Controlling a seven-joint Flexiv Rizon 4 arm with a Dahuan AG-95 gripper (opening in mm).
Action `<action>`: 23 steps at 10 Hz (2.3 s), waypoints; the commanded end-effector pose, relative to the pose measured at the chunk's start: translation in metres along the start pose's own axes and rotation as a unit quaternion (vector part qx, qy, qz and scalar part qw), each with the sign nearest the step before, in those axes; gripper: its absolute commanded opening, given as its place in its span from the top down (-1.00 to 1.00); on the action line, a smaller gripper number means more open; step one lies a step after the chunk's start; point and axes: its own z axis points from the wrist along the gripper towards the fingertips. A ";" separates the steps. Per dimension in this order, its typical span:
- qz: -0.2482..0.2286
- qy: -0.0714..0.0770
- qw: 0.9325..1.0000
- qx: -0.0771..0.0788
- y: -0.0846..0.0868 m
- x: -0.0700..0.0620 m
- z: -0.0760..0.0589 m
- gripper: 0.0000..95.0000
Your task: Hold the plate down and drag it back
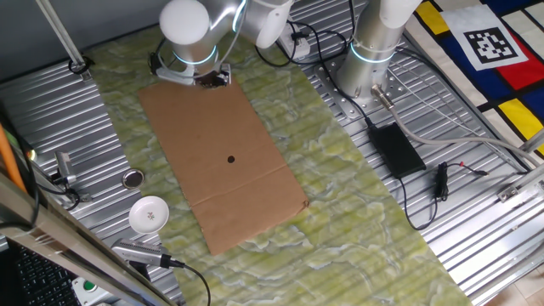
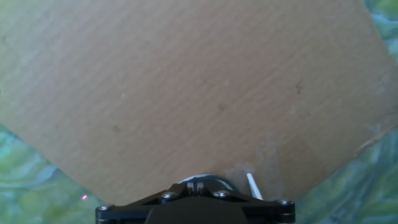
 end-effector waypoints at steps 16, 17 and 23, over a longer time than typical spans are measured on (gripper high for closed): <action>0.126 -0.083 0.986 -0.067 0.019 -0.028 -0.010 1.00; 0.127 -0.082 0.986 -0.067 0.018 -0.030 -0.012 1.00; 0.141 -0.092 0.982 -0.082 0.017 -0.032 -0.016 1.00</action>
